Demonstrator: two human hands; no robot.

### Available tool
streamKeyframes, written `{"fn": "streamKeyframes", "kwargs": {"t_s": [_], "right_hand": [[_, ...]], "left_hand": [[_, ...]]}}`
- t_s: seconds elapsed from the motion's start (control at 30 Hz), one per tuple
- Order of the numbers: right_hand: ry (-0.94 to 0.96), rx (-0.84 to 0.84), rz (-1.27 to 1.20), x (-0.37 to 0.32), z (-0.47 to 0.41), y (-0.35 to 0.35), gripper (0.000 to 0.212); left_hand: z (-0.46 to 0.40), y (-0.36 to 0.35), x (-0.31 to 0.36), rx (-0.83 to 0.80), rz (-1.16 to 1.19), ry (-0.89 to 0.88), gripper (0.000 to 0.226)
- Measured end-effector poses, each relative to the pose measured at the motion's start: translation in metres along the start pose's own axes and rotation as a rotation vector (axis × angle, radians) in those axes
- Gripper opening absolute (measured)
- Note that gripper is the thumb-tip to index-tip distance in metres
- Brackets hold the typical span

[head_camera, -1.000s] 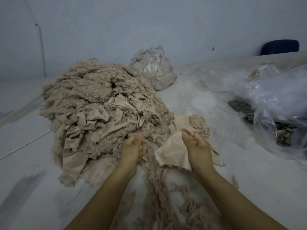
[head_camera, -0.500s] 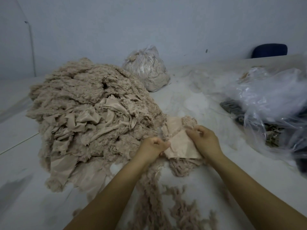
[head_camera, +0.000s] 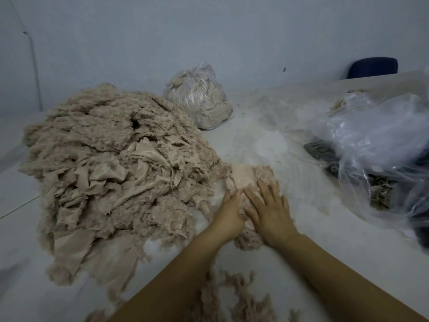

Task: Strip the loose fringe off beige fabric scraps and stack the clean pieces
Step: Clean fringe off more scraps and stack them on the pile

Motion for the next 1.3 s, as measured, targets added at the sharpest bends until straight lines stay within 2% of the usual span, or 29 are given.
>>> {"fn": "streamKeyframes", "kwargs": {"t_s": [0.2, 0.27, 0.33, 0.4, 0.43, 0.5, 0.53, 0.6, 0.67, 0.7, 0.73, 0.8, 0.83, 0.87, 0.93, 0.97, 1.0, 1.07, 1.13, 1.2, 1.23, 1.3], "right_hand": [[-0.097, -0.020, 0.081, 0.018, -0.044, 0.021, 0.053], [-0.126, 0.068, 0.097, 0.015, -0.045, 0.035, 0.054], [-0.025, 0.274, -0.020, -0.003, -0.031, 0.047, 0.050], [0.196, 0.418, -0.184, -0.031, -0.011, 0.048, 0.046], [0.283, 0.419, -0.253, -0.046, -0.001, 0.043, 0.042], [0.343, 0.279, -0.356, -0.073, 0.009, 0.031, 0.036], [0.344, 0.182, -0.396, -0.086, 0.010, 0.027, 0.038], [0.314, 0.056, -0.477, -0.108, 0.006, 0.023, 0.045], [0.222, -0.033, -0.623, -0.127, -0.003, 0.025, 0.051], [0.177, -0.062, -0.693, -0.135, -0.008, 0.027, 0.054], [0.143, -0.088, -0.747, -0.142, -0.013, 0.031, 0.058], [0.101, -0.159, -0.811, -0.156, -0.019, 0.034, 0.068], [0.079, -0.184, -0.845, -0.159, -0.021, 0.032, 0.065], [0.063, -0.190, -0.890, -0.160, -0.023, 0.029, 0.052], [0.016, -0.157, -0.957, -0.156, -0.021, 0.025, 0.010], [-0.025, -0.138, -0.992, -0.150, -0.019, 0.021, 0.007], [-0.078, -0.127, -1.045, -0.143, -0.015, 0.019, 0.017], [-0.170, -0.098, -1.224, -0.128, -0.005, 0.020, 0.042], [-0.207, -0.084, -1.370, -0.118, 0.009, 0.028, 0.052], [-0.174, -0.092, -1.406, -0.114, 0.021, 0.034, 0.051], [-0.156, -0.109, -1.420, -0.112, 0.026, 0.036, 0.052], [-0.173, -0.156, -1.450, -0.106, 0.037, 0.037, 0.053]], "left_hand": [[-0.042, -0.001, -0.010, 0.024, 0.190, 0.091, 0.069], [-0.039, 0.008, -0.020, 0.002, 0.165, 0.090, 0.069], [-0.023, 0.024, -0.031, 0.019, 0.055, 0.019, 0.051], [0.003, 0.047, -0.035, 0.138, -0.087, -0.110, 0.028], [0.016, 0.061, -0.036, 0.239, -0.191, -0.183, 0.022], [0.031, 0.090, -0.039, 0.479, -0.475, -0.275, 0.023], [0.033, 0.106, -0.044, 0.567, -0.636, -0.227, 0.029], [0.033, 0.138, -0.059, 0.593, -0.767, 0.095, 0.061], [0.036, 0.161, -0.081, 0.475, -0.608, 0.383, 0.086], [0.038, 0.164, -0.090, 0.406, -0.482, 0.441, 0.086], [0.041, 0.161, -0.094, 0.345, -0.387, 0.430, 0.077], [0.054, 0.145, -0.096, 0.276, -0.311, 0.273, 0.052], [0.062, 0.134, -0.095, 0.255, -0.261, 0.183, 0.040], [0.070, 0.122, -0.093, 0.214, -0.190, 0.109, 0.029], [0.085, 0.106, -0.088, 0.125, -0.064, 0.012, 0.014], [0.090, 0.103, -0.088, 0.116, -0.014, 0.012, 0.015], [0.094, 0.104, -0.089, 0.151, 0.047, 0.050, 0.017], [0.099, 0.113, -0.088, 0.329, 0.172, 0.176, 0.019], [0.101, 0.121, -0.079, 0.591, 0.103, 0.237, 0.011], [0.100, 0.119, -0.062, 0.781, -0.024, 0.164, 0.027], [0.098, 0.115, -0.052, 0.786, -0.049, 0.106, 0.039], [0.088, 0.099, -0.043, 0.561, -0.097, 0.112, 0.068]]}}
Point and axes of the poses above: each hand's wrist, its own z-axis away from the middle knuckle, its own y-axis out of the back of the hand, x = y × z, the point moved 2 cm from there along -z, towards the middle knuckle, and after that the axes turned 10 degrees about -y, right-handed, at the moved point
